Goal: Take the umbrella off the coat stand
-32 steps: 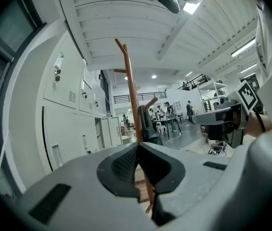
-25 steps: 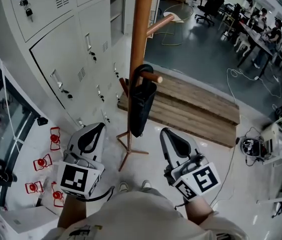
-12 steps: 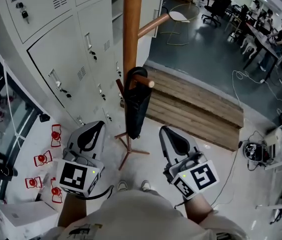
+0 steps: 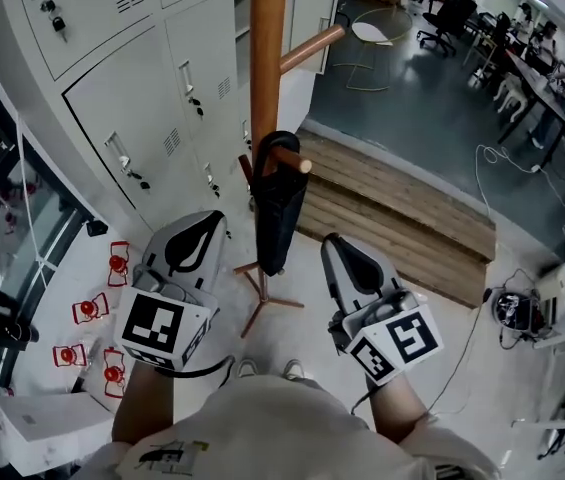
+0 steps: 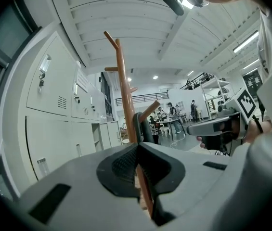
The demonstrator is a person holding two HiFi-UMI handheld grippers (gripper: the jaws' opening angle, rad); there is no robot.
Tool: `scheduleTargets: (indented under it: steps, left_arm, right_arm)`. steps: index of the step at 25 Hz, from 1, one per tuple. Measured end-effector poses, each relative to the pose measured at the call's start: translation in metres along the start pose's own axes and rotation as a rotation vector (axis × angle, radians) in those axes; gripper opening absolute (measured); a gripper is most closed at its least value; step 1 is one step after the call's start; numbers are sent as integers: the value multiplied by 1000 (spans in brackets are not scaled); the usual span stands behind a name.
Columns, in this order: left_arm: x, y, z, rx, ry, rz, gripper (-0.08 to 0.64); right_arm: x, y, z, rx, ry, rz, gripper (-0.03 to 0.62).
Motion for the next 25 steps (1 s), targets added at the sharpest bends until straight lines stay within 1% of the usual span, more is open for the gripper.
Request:
scheduleTargets:
  steps: [2,5,6,8,11,13,17,20,22,25]
  left_arm:
    - [-4,2,5,11,-4,-4,8]
    - [-9,4,14,51,-4,-24,9]
    - [-10,5,17,58,-6,-26,9]
    - [-12,7,24,61,-10,-9,9]
    - [-15,9,34,75,-10,2,18]
    - [-16,9,41,109,-3,-16,51]
    - [-16,9,51,153,8,-41,83]
    - [-13,11,60,207,28,-79,105]
    - [-12,12,65,236,35,-107,114]
    - [-9,15,70,254,38,-134,115]
  right_arm:
    - [1,-1,4,-7,0,3,9]
    - [1,-4,10,-17,-1,2,11]
    - [2,-5,12,-21,2,2,27]
    - [4,-7,17,-28,12,1,100]
    - [10,-9,25,-40,34,3,148]
    - [15,-10,29,-53,53,8,172]
    - [30,-15,39,-68,91,25,212]
    - [44,-19,47,-80,112,45,238]
    - [54,-21,52,-87,125,59,252]
    - [72,-25,56,-89,153,84,267]
Point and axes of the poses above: the fingertips, and each gripper's own axes: z forward along the fingers, y to its left, x out of its underside, the point moved 10 cm from there along -z, backward along the fingers, and after that the axes turned 5 degrees about -x, right-handed, at the moved point
